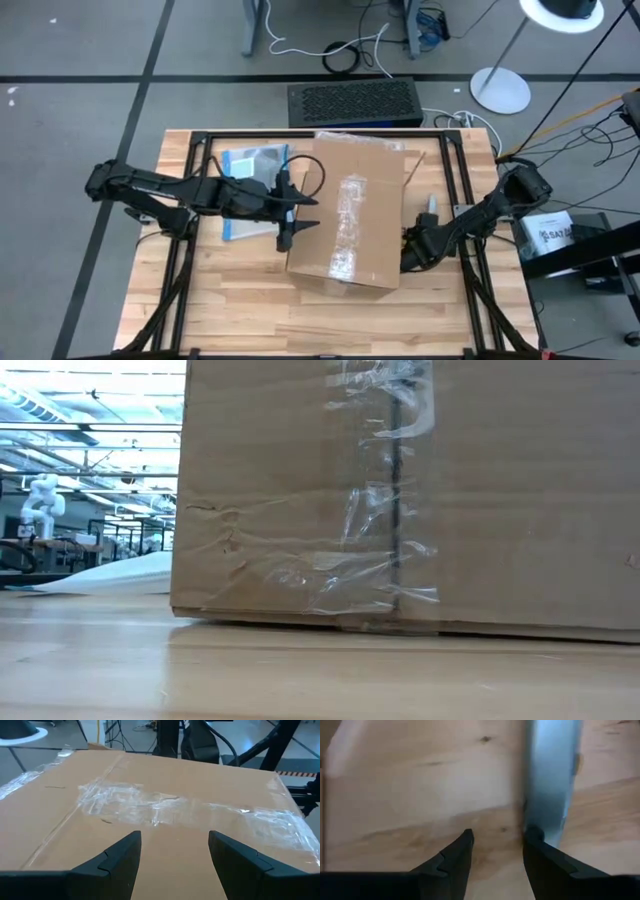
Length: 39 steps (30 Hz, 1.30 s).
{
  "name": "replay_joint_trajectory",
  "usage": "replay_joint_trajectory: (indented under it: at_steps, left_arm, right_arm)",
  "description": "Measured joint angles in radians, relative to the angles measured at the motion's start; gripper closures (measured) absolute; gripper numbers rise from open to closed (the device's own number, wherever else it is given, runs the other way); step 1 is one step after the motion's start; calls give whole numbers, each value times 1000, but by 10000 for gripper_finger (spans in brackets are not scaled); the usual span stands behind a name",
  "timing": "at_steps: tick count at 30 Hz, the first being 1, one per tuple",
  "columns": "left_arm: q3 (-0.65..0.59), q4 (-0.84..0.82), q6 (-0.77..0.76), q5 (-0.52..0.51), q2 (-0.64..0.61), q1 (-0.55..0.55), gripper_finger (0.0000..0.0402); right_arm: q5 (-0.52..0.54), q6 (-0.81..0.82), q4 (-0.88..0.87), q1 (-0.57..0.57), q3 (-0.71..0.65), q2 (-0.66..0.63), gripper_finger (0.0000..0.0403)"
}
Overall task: Unpack boxes
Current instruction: Break down box until it is fully flat
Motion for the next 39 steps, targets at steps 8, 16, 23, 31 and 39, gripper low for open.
replay_joint_trajectory:
  at_steps: [8, 16, 23, 31, 39]
  left_arm:
    - [0, 2, 22, 0, 0, 1, 165]
    - [0, 15, 37, -5, 0, 11, 165]
    - [0, 19, 45, -9, 0, 10, 165]
    - [0, 19, 45, -8, 0, 10, 165]
    - [0, 2, 45, -1, 0, 10, 165]
  right_arm:
    - [-24, -27, 82, 99, 97, -3, 238]
    - [74, -52, -142, 166, 259, -4, 238]
    - [-52, 0, -403, 172, 292, -5, 238]
    - [-31, 3, -211, 120, 157, -4, 238]
    - [-27, 3, -186, 95, 93, -4, 238]
